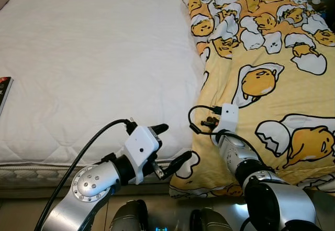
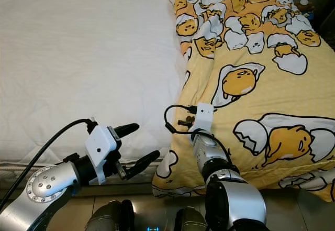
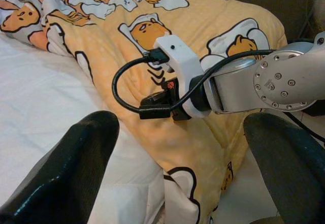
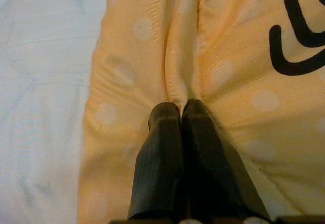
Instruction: Clean up the room
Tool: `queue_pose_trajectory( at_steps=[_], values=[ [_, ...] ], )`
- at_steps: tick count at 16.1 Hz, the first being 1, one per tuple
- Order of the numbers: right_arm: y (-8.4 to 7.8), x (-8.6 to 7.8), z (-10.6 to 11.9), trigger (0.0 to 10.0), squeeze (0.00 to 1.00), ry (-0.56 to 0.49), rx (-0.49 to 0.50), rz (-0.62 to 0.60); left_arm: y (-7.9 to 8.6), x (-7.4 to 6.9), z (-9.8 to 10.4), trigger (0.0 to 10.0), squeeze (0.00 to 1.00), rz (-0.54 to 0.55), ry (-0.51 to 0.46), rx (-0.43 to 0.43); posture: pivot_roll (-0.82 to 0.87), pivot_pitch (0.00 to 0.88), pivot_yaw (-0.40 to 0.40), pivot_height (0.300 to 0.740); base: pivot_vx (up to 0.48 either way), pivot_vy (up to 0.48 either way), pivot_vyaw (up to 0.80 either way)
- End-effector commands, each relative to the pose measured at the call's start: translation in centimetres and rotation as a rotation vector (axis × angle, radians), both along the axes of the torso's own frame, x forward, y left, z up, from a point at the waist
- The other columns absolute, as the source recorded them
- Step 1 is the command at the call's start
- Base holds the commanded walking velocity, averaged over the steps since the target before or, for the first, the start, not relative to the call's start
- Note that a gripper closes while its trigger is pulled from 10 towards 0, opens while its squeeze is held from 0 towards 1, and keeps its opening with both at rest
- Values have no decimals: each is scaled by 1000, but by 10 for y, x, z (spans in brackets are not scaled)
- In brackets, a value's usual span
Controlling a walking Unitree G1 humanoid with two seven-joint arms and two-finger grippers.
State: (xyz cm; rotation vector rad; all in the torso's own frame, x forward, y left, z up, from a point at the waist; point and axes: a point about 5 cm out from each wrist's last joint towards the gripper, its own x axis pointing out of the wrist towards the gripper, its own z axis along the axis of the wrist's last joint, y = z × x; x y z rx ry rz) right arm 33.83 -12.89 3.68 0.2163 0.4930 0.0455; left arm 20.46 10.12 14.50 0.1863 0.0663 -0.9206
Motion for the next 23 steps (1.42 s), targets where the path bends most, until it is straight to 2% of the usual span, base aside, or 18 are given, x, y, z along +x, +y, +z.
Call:
queue_pose_trajectory(
  at_steps=[1, 5, 9, 12, 15, 18, 20, 21, 22, 23],
  values=[
    [13, -12, -14, 0, 0, 66, 18, 60, -1, 0, -4, 10000, 0, -10, 16, 15, 100, 157, 17, 714, 0, 0, 0],
    [12, -11, -13, 0, 0, 56, 23, 57, -2, 0, -5, 10000, 0, -18, 16, 13, 95, 157, 20, 714, 0, 0, 0],
    [18, -5, -5, 0, 0, 17, 36, 79, -3, 1, -4, 10000, 0, -19, 13, 11, 90, 158, 21, 714, 0, 0, 0],
    [38, 11, 24, 0, 0, -146, 47, 164, -2, 1, -4, 10000, 0, -16, 12, 12, 91, 159, 21, 714, 0, 0, 0],
    [48, 14, 38, 0, 0, -246, 60, 206, -2, 3, -5, 10000, 0, -11, 12, 11, 79, 153, 17, 714, 0, 0, 0],
    [51, 14, 49, 0, 0, -332, 61, 230, -3, 4, -6, 10000, 0, -13, 12, 12, 69, 146, 16, 714, 0, 0, 0],
    [55, 12, 58, 0, 0, -380, 89, 238, -2, 5, -7, 10000, 0, -12, 10, 15, 66, 137, 12, 714, 0, 0, 0],
    [63, 2, 59, 0, 0, -397, 110, 268, -2, 6, -7, 10000, 0, -11, 7, 14, 64, 134, 10, 714, 0, 0, 0],
    [79, -21, 58, 0, 0, -410, 146, 326, -2, 7, -7, 10000, 0, -9, 4, 14, 63, 129, 6, 714, 0, 0, 0],
    [83, -27, 58, 0, 0, -412, 153, 343, -2, 7, -7, 10000, 0, -9, 3, 13, 63, 129, 6, 714, 0, 0, 0]
  ],
)
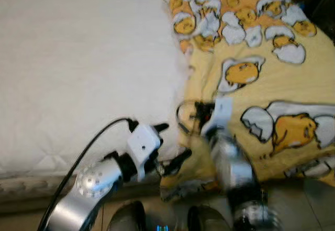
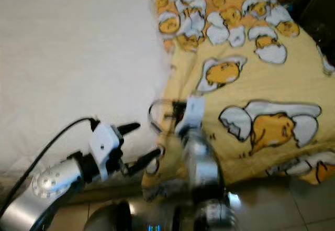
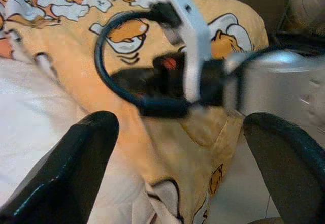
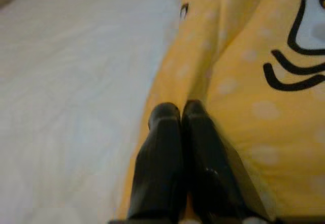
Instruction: Clean up the room
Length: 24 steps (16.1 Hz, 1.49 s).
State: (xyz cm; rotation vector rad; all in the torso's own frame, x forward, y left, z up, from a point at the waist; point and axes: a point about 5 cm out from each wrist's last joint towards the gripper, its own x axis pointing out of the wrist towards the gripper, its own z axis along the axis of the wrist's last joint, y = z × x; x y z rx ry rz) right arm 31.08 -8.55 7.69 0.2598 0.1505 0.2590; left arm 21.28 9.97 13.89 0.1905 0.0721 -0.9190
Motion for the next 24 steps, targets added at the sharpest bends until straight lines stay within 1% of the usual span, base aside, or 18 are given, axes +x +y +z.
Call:
queue_pose_trajectory(
  at_steps=[1, 3, 4, 5, 7, 9, 10, 11, 12, 13, 14, 15, 16, 17, 18, 19, 21, 24],
  values=[
    [48, -15, 20, 0, 0, -69, 36, 225, -1, -1, -2, 10000, 0, -9, -2, 8, 60, 123, 1, 714, 0, 0, 0],
    [51, -48, 21, 0, 0, -65, 35, 276, -1, 0, -3, 10000, 0, -5, -5, 9, 49, 112, -7, 714, 0, 0, 0],
    [49, -55, 20, 0, 0, -57, 33, 280, -1, 0, -4, 10000, 0, -4, -5, 8, 48, 110, -8, 714, 0, 0, 0],
    [42, -68, 18, 0, 0, -30, 25, 280, -2, 1, -5, 10000, 0, -5, -7, 6, 40, 102, -11, 714, 0, 0, 0],
    [34, -87, 14, 0, 0, 12, 6, 284, -5, 3, -7, 10000, 0, -9, -10, 4, 32, 91, -12, 714, 0, 0, 0],
    [29, -94, 6, 0, 0, 45, -58, 284, -7, 4, -7, 10000, 0, -5, -23, 9, 25, 83, -11, 714, 0, 0, 0],
    [22, -92, 0, 0, 0, 50, -157, 250, -6, 8, -8, 10000, 0, 19, -30, 19, 23, 80, -11, 714, 0, 0, 0],
    [10, -84, -4, 0, 0, 18, -287, 190, -5, 14, -8, 10000, 0, 55, -36, 29, 21, 75, -10, 714, 0, 0, 0],
    [-9, -69, 7, 10000, 0, -77, -384, 58, 0, 23, -6, 10000, 0, 123, -30, 6, 20, 75, -7, 714, 0, 0, 0],
    [-14, -65, 12, 10000, 0, -105, -405, 20, 1, 25, -5, 10000, 0, 143, -25, -6, 18, 73, -6, 714, 0, 0, 0],
    [-27, -58, 20, 10000, 0, -128, -423, -84, 9, 34, -5, 10000, 0, 241, 8, -38, 18, 72, -5, 714, 0, 0, 0],
    [-38, -53, 26, 10000, 1000, -152, -439, -167, 19, 44, -6, 10000, 0, 373, 63, -86, 18, 72, -5, 714, 0, 0, 0],
    [-45, -52, 28, 10000, 1000, -157, -438, -225, 29, 53, -10, 10000, 0, 492, 95, -112, 15, 68, -2, 714, 0, 0, 0],
    [-49, -51, 29, 10000, 1000, -165, -443, -261, 40, 60, -14, 10000, 0, 598, 114, -108, 9, 62, -2, 714, 0, 0, 0],
    [-52, -53, 29, 10000, 1000, -177, -452, -281, 50, 65, -20, 10000, 0, 689, 134, -73, 9, 62, -2, 714, 0, 0, 0],
    [-55, -55, 27, 10000, 1000, -173, -454, -293, 56, 67, -25, 10000, 0, 733, 145, -54, 5, 57, -2, 714, 0, 0, 0],
    [-59, -62, 20, 10000, 1000, -147, -461, -309, 60, 70, -31, 10000, 0, 783, 157, -9, -2, 50, -6, 714, 0, 0, 0],
    [-68, -72, 9, 10000, 1000, -104, -462, -316, 57, 73, -34, 10000, 0, 763, 180, -33, -16, 38, -7, 714, 0, 0, 0]
  ],
)
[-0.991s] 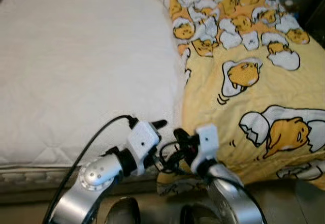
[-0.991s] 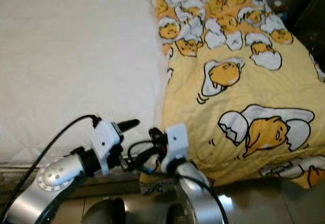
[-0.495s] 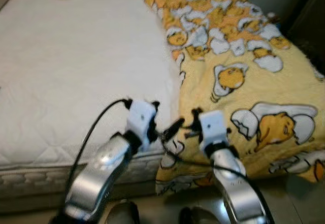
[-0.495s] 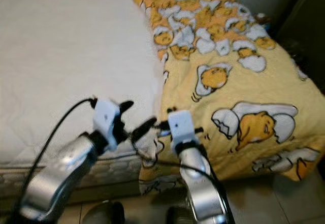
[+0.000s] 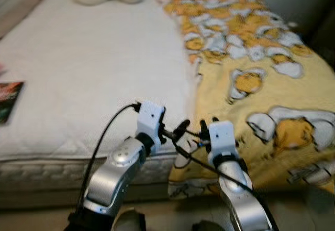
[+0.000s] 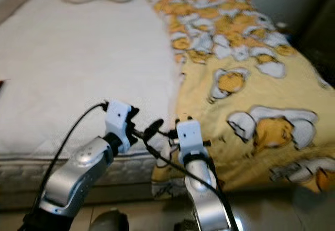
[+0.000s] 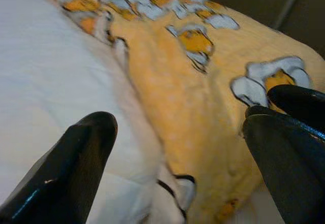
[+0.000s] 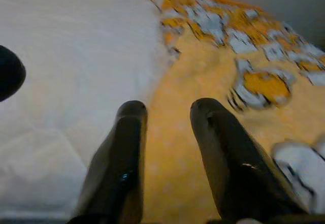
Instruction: Clean up the room
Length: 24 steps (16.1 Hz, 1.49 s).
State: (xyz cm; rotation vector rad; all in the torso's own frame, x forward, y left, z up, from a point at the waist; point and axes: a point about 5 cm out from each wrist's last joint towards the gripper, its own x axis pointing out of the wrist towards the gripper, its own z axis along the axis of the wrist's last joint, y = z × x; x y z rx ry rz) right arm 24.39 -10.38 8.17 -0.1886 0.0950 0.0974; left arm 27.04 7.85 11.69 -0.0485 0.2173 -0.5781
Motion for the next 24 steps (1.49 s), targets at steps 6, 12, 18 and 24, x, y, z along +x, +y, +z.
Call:
queue_pose_trajectory(
  at_steps=[6, 12, 18, 24],
  values=[
    [-55, -6, -21, 10000, 1000, 57, 6, -181, 75, 39, 18, 10000, 0, 393, -49, -1, -15, 10, -6, 714, 0, 0, 0],
    [-59, -6, -15, 10000, 0, 1, -6, -187, 101, 65, 13, 10000, 0, 507, -55, 127, -29, 0, -9, 714, 0, 0, 0],
    [-62, -2, -17, 10000, 0, 7, -11, -198, 82, 77, 32, 10000, 0, 409, -121, -8, -39, 0, -1, 714, 0, 0, 0],
    [-66, -8, -18, 10000, 0, -26, 44, -241, 97, 89, 44, 10000, 0, 446, -165, 12, -33, 0, 9, 714, 0, 0, 0]
  ],
)
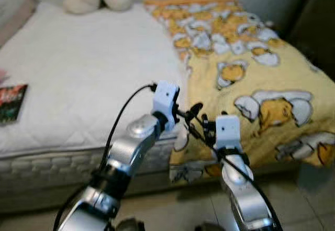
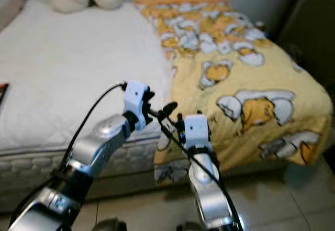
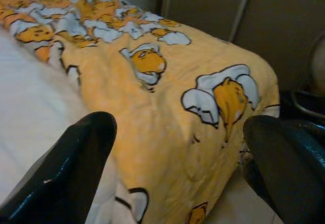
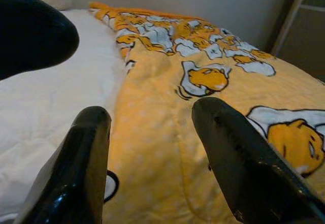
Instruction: Clean up the room
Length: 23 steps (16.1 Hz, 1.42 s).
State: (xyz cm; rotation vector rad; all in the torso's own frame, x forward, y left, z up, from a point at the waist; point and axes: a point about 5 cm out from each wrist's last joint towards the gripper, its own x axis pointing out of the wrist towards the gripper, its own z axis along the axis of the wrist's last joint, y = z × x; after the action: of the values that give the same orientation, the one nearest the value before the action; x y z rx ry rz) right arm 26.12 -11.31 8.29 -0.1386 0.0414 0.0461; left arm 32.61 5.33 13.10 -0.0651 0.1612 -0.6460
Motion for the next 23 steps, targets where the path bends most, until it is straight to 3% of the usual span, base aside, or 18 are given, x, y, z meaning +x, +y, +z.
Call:
queue_pose_trajectory(
  at_steps=[1, 4, 6, 9, 12, 17, 19, 23],
  values=[
    [-57, -27, -21, 10000, 0, 41, -5, -192, 125, 34, 30, 10000, 0, 521, -110, 34, -35, 0, 11, 714, 0, 0, 0],
    [-63, -35, -34, 10000, 0, 89, -26, -206, 128, 40, 47, 10000, 0, 508, -139, -70, -40, 0, 14, 714, 0, 0, 0],
    [-64, -36, -40, 10000, 0, 118, -30, -198, 129, 43, 54, 10000, 0, 500, -93, -213, -40, 0, 15, 714, 0, 0, 0],
    [-64, -36, -41, 10000, 0, 117, -21, -193, 145, 50, 58, 10000, 0, 572, -58, -287, -37, 0, 11, 714, 0, 0, 0],
    [-62, -34, -37, 10000, 0, 95, 42, -188, 172, 53, 55, 10000, 0, 695, -27, -257, -37, 0, 10, 714, 0, 0, 0],
    [-63, -34, -37, 10000, 0, 98, 103, -203, 193, 49, 35, 10000, 0, 805, 79, -308, -41, 0, 10, 714, 0, 0, 0],
    [-63, -35, -39, 10000, 0, 104, 104, -201, 195, 51, 40, 10000, 0, 798, 60, -325, -40, 0, 11, 714, 0, 0, 0],
    [-61, -32, -38, 10000, 0, 100, 108, -188, 179, 53, 40, 10000, 0, 718, 37, -286, -40, 0, 11, 714, 0, 0, 0]
  ],
)
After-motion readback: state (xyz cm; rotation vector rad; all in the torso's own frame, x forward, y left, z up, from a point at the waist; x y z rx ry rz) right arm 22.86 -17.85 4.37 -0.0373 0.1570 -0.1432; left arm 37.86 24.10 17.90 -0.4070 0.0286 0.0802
